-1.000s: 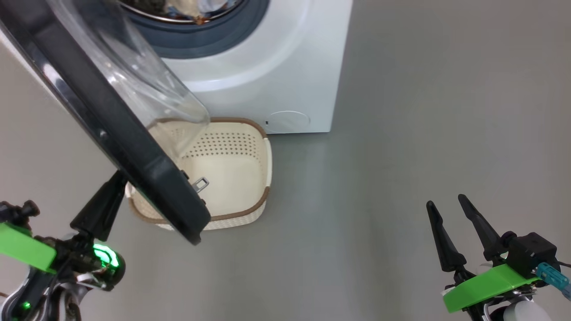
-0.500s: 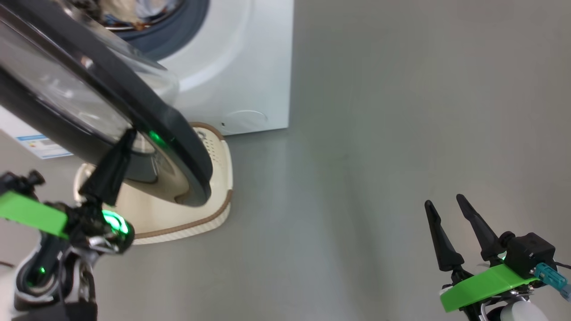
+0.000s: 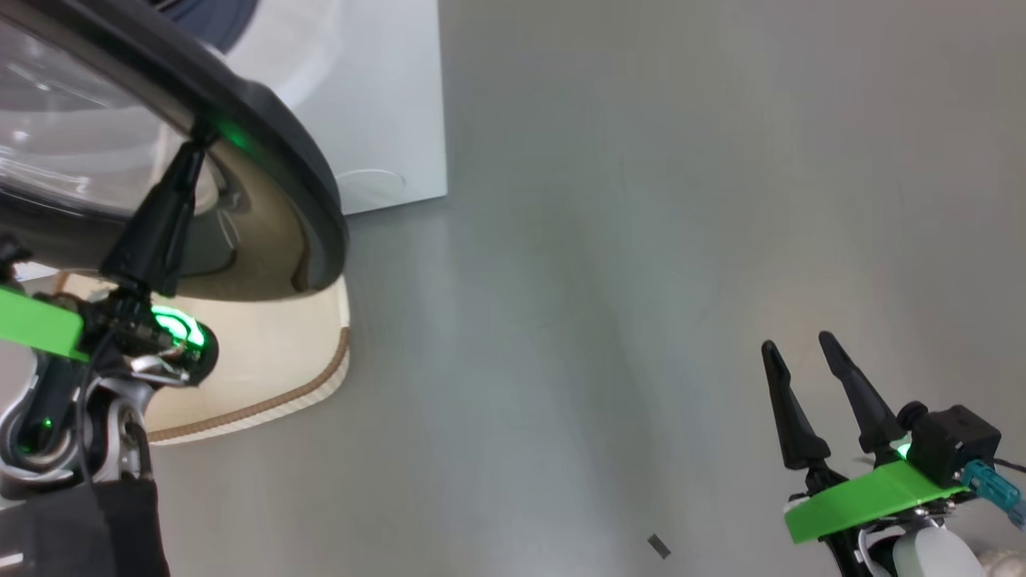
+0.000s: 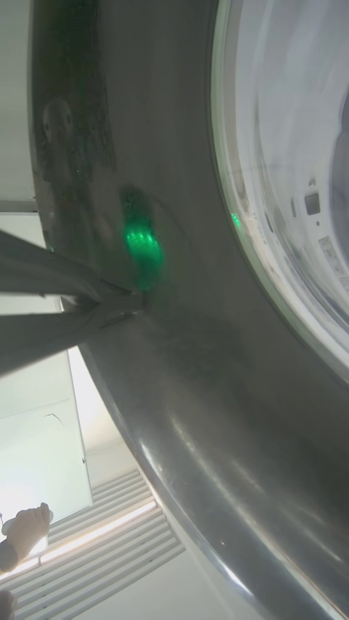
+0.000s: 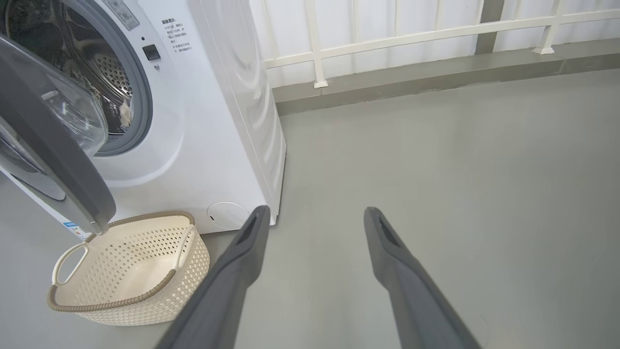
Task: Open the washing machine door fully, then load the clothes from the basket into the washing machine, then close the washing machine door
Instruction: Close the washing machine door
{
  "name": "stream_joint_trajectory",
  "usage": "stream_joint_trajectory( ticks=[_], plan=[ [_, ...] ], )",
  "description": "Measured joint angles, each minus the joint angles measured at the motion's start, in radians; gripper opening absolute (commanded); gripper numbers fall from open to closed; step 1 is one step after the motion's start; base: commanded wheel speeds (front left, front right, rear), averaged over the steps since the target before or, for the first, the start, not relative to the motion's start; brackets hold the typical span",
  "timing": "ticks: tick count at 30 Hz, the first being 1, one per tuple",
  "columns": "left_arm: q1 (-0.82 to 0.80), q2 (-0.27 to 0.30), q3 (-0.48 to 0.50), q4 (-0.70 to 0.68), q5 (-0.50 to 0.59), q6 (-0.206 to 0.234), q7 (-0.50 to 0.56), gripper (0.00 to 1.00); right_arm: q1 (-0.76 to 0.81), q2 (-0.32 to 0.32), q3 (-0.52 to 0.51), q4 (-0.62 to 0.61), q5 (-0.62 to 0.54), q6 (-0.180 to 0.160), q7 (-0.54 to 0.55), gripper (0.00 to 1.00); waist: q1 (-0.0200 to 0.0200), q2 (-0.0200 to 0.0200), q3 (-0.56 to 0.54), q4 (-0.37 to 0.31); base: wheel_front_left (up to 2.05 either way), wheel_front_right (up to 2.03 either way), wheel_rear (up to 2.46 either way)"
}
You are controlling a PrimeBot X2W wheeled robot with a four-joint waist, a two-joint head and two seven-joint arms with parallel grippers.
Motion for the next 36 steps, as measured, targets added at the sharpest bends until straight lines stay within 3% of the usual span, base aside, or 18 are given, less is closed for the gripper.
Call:
stream_joint_trajectory(
  ticks=[8, 22, 29, 30, 31, 32, 33, 36],
  plan=[
    [-0.010, -0.005, 0.012, 0.006, 0.006, 0.000, -0.005, 0.00, -0.005, 0.006, -0.018, -0.003, 0.000, 0.000, 0.000, 1.00, 0.0000, 0.0000, 0.007, -0.008, 0.00, 0.00, 0.00],
    [0.081, -0.007, 0.006, -0.004, 0.013, 0.000, -0.066, 0.00, -0.002, 0.006, 0.000, 0.007, 0.000, 0.000, 0.000, 1.00, -0.0001, 0.0000, -0.068, 0.072, 0.00, 0.00, 0.00],
    [0.142, -0.007, 0.002, -0.023, 0.020, 0.000, -0.157, 0.00, 0.004, 0.006, 0.005, 0.016, 0.000, 0.000, 0.000, 1.00, 0.0000, 0.0000, -0.114, 0.119, 0.00, 0.00, 0.00],
    [0.149, -0.007, 0.002, -0.024, 0.026, 0.000, -0.178, 0.11, 0.004, 0.006, 0.006, 0.017, 0.000, 0.000, 0.000, 1.00, 0.0000, 0.0000, -0.121, 0.125, 0.00, 0.00, 0.00],
    [0.157, -0.007, 0.002, -0.026, 0.025, 0.000, -0.198, 0.39, 0.005, 0.006, 0.006, 0.018, 0.000, 0.000, 0.000, 1.00, 0.0000, 0.0000, -0.127, 0.131, 0.00, 0.00, 0.00],
    [0.164, -0.007, 0.002, -0.028, 0.025, 0.000, -0.214, 0.79, 0.007, 0.006, 0.007, 0.019, 0.000, 0.000, 0.000, 1.00, 0.0000, 0.0000, -0.134, 0.138, 0.00, 0.00, 0.00],
    [0.164, -0.007, 0.002, -0.028, 0.025, 0.000, -0.214, 1.00, 0.007, 0.006, 0.007, 0.019, 0.000, 0.000, 0.000, 1.00, 0.0000, 0.0000, -0.134, 0.138, 0.00, 0.00, 0.00],
    [0.186, -0.007, -0.001, -0.041, 0.025, 0.000, -0.257, 1.00, 0.023, 0.006, 0.008, 0.022, 0.000, 0.000, 0.000, 1.00, 0.0000, 0.0000, -0.150, 0.155, 0.00, 0.00, 0.00]
  ],
)
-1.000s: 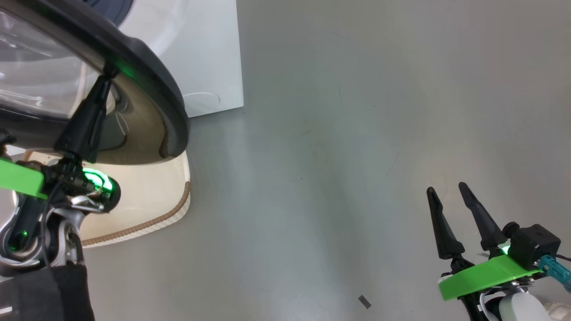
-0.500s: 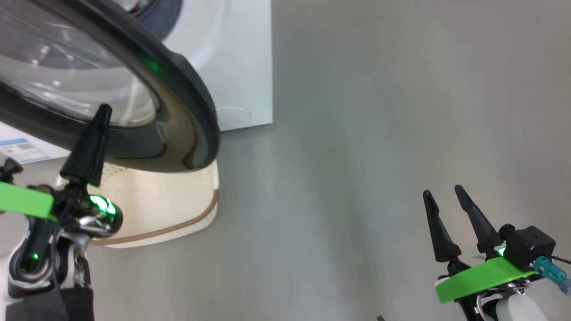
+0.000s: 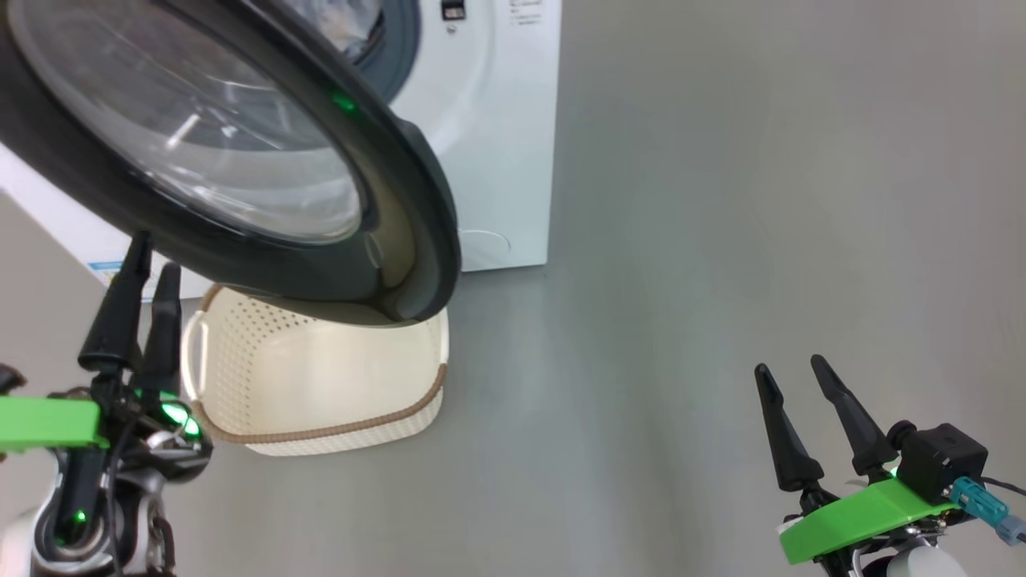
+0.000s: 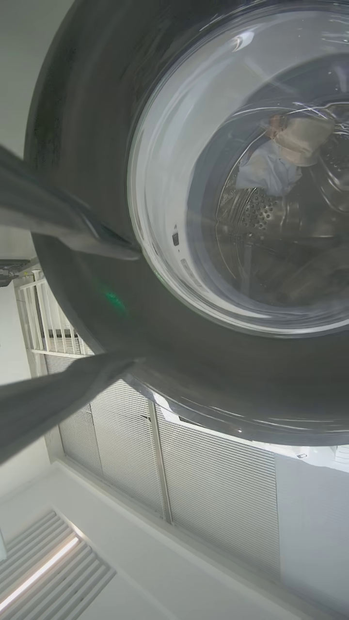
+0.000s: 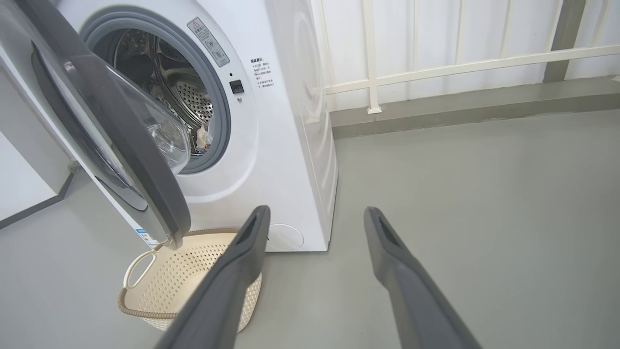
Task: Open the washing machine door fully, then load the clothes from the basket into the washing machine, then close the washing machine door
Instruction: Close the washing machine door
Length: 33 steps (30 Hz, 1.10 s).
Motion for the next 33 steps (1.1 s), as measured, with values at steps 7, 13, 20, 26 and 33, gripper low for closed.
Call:
stream_joint_trajectory(
  ticks=[7, 13, 20, 26, 33],
  plan=[
    [0.042, 0.000, -0.007, -0.035, 0.037, 0.000, -0.092, 1.00, 0.008, 0.000, 0.002, 0.000, 0.000, 0.000, 0.000, 1.00, 0.0000, -0.0001, -0.028, 0.025, 0.00, 0.00, 0.00],
    [0.084, 0.025, -0.032, -0.102, 0.194, 0.000, -0.211, 1.00, 0.016, 0.000, 0.007, 0.000, 0.000, 0.000, 0.000, 1.00, 0.0000, -0.0001, -0.039, 0.024, 0.00, 0.00, 0.00],
    [0.174, 0.143, -0.176, -0.126, 0.479, 0.000, -0.450, 1.00, 0.017, 0.002, 0.007, -0.001, 0.021, 0.000, 0.000, 1.00, 0.0000, 0.0000, -0.052, 0.018, 0.00, 0.00, 0.00],
    [0.227, 0.207, -0.211, -0.066, 0.785, 0.000, -0.514, 1.00, 0.028, 0.002, 0.006, -0.004, 0.021, 0.000, 0.000, 1.00, 0.0000, 0.0000, -0.060, 0.019, 0.00, 0.00, 0.00],
    [0.283, 0.151, -0.155, -0.068, 1.146, -0.004, -0.517, 1.00, 0.039, 0.002, 0.007, -0.007, 0.021, 0.000, 0.000, 1.00, 0.0000, 0.0000, -0.061, 0.019, 0.00, 0.00, 0.00]
  ],
)
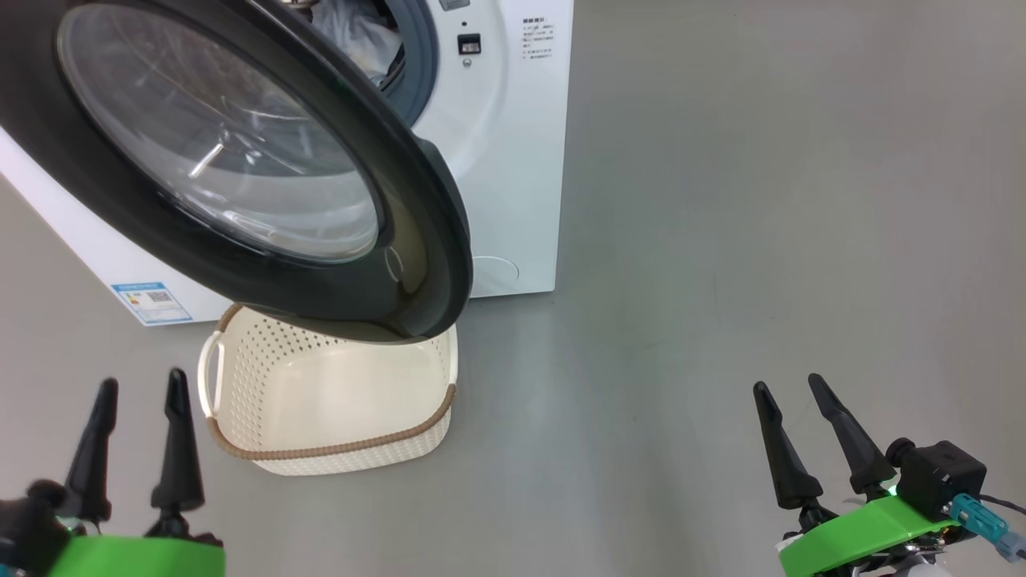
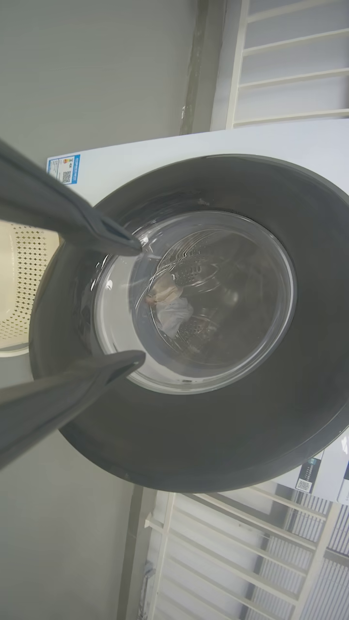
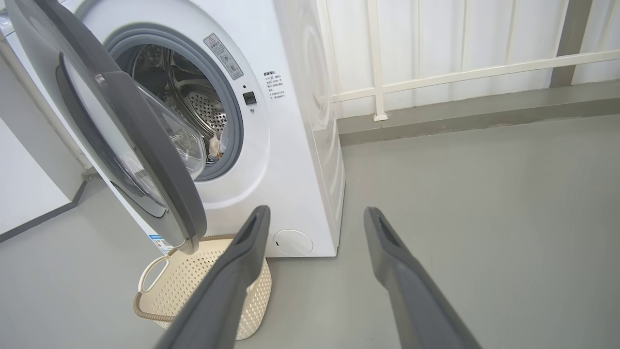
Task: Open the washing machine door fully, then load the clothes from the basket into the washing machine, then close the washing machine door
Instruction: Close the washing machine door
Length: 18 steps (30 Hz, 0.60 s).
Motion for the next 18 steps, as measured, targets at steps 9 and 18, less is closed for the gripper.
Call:
stream_joint_trajectory(
  ticks=[9, 18],
  plan=[
    [0.089, -0.070, 0.027, -0.021, 0.321, 0.006, 0.000, 1.00, 0.000, 0.003, 0.000, -0.006, -0.002, 0.000, 0.000, 1.00, 0.0000, 0.0000, 0.002, -0.011, 0.00, 0.00, 0.00],
    [0.115, -0.103, 0.030, -0.019, 0.396, 0.022, 0.000, 1.00, 0.000, 0.003, 0.000, -0.011, -0.003, 0.000, 0.000, 1.00, 0.0000, 0.0000, 0.003, -0.022, 0.00, 0.00, 0.00]
  ],
)
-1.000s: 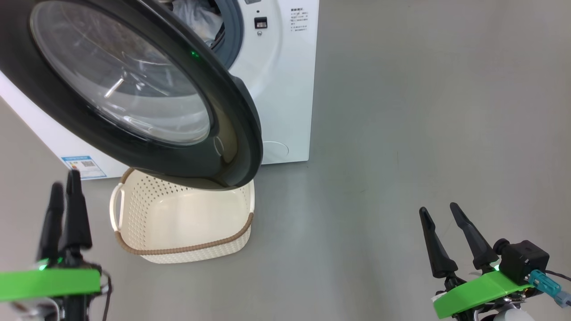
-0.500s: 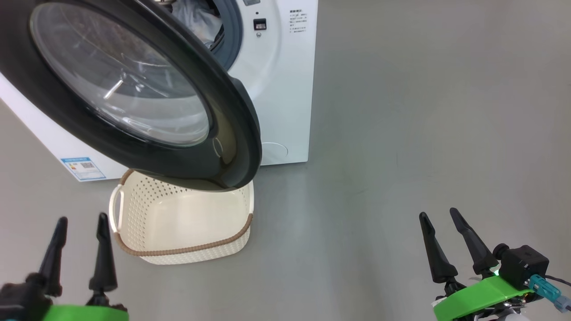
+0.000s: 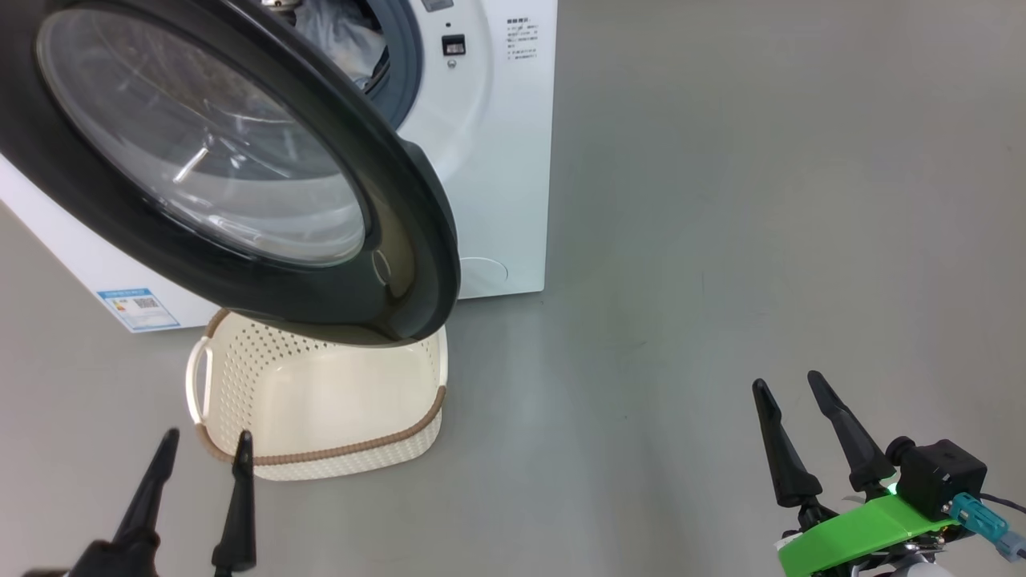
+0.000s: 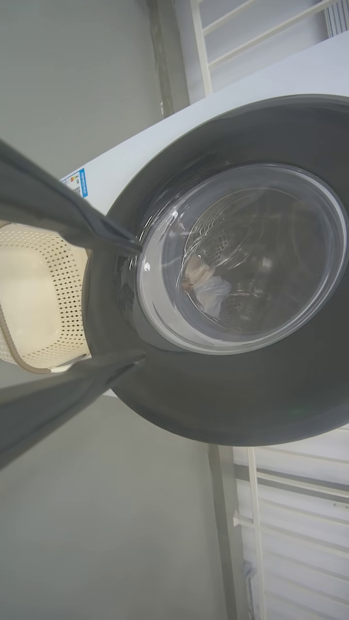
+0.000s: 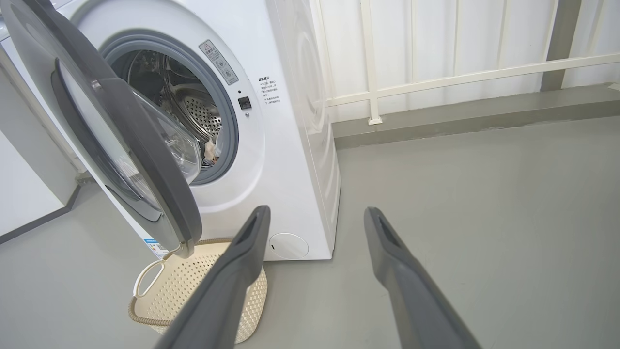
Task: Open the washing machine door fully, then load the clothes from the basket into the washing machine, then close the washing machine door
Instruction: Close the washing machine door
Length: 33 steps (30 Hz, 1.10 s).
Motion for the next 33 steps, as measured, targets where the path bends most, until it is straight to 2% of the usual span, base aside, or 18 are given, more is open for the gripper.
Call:
stream_joint_trajectory(
  ticks=[5, 22, 23, 25, 33],
  plan=[
    [0.020, -0.010, 0.007, 0.008, 0.001, 0.013, 0.000, 1.00, 0.000, 0.001, 0.001, -0.001, 0.000, 0.000, 0.000, 1.00, 0.0000, 0.0000, -0.006, -0.005, 0.00, 0.00, 0.00],
    [0.026, -0.023, 0.024, 0.029, 0.007, 0.013, 0.000, 1.00, 0.000, 0.002, 0.001, -0.004, -0.003, 0.000, 0.000, 1.00, 0.0000, 0.0000, -0.007, -0.003, 0.00, 0.00, 0.00],
    [0.026, -0.023, 0.024, 0.029, 0.007, 0.013, 0.000, 1.00, 0.000, 0.002, 0.001, -0.004, -0.003, 0.000, 0.000, 0.80, 0.0000, 0.0001, -0.008, -0.003, 0.00, 0.00, 0.00],
    [0.026, -0.024, 0.027, 0.030, 0.005, 0.014, 0.000, 1.00, 0.000, 0.003, 0.001, -0.004, -0.003, 0.000, 0.000, 0.00, 0.0000, 0.0000, -0.008, -0.002, 0.00, 0.00, 0.00],
    [0.027, -0.025, 0.030, 0.032, -0.002, 0.015, 0.000, 1.00, 0.000, 0.004, 0.002, -0.005, -0.003, 0.000, 0.000, 0.00, 0.0000, 0.0001, -0.006, -0.001, 0.00, 0.00, 0.00]
  ],
)
